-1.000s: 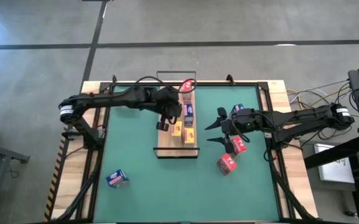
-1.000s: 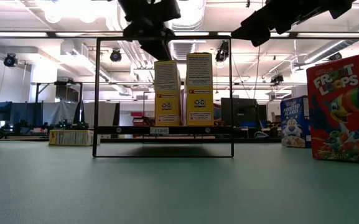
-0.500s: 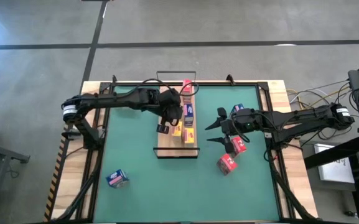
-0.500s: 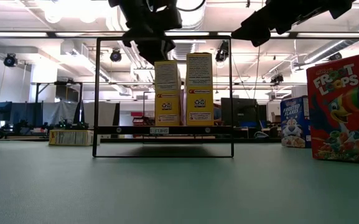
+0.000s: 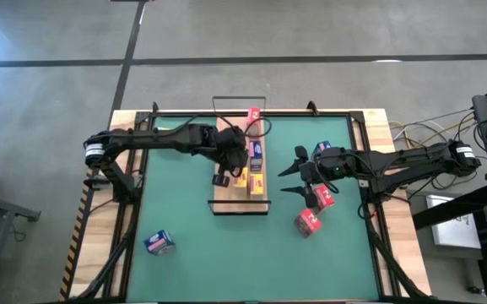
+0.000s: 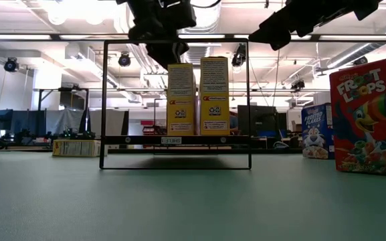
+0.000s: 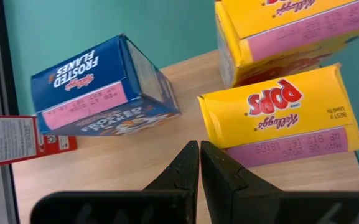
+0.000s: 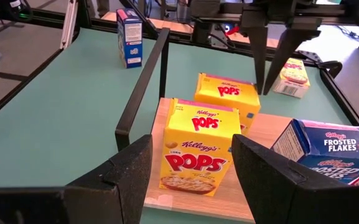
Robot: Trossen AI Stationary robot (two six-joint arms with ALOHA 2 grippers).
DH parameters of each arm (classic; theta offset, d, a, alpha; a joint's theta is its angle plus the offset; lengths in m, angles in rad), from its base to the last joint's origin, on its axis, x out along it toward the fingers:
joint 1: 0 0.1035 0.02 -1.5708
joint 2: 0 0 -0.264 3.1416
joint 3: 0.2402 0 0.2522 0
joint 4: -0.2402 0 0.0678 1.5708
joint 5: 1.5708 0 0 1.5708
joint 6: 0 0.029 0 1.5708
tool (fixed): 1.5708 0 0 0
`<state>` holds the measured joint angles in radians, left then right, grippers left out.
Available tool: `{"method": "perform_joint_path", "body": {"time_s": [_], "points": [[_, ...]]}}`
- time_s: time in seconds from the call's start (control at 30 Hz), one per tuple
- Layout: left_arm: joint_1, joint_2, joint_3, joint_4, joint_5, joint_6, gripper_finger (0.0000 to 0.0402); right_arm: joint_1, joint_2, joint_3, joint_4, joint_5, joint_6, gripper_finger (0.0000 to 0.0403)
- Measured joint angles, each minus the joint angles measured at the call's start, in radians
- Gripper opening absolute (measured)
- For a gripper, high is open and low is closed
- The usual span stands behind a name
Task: Stack cereal on shelf
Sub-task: Put the right yellow cereal box on the shelf aligned with the other yellow cereal box
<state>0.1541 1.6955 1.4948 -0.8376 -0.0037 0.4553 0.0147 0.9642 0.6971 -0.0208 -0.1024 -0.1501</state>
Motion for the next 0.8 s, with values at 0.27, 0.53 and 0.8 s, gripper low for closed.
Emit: {"method": "perform_joint_path", "body": {"time_s": [0.27,0.53,0.8], "points": [[-0.024,0.000,0.000,-0.009,0.001,-0.020,0.0000,0.000,0.000,0.000,0.000,0.000,0.000,0.0210],[-0.051,0.000,0.000,-0.009,0.001,-0.022,0.0000,0.000,0.000,0.000,0.000,0.000,0.000,0.0210],[-0.056,-0.002,0.000,-0.008,-0.003,-0.023,0.0000,0.000,0.000,0.000,0.000,0.000,0.000,0.0210]]}}
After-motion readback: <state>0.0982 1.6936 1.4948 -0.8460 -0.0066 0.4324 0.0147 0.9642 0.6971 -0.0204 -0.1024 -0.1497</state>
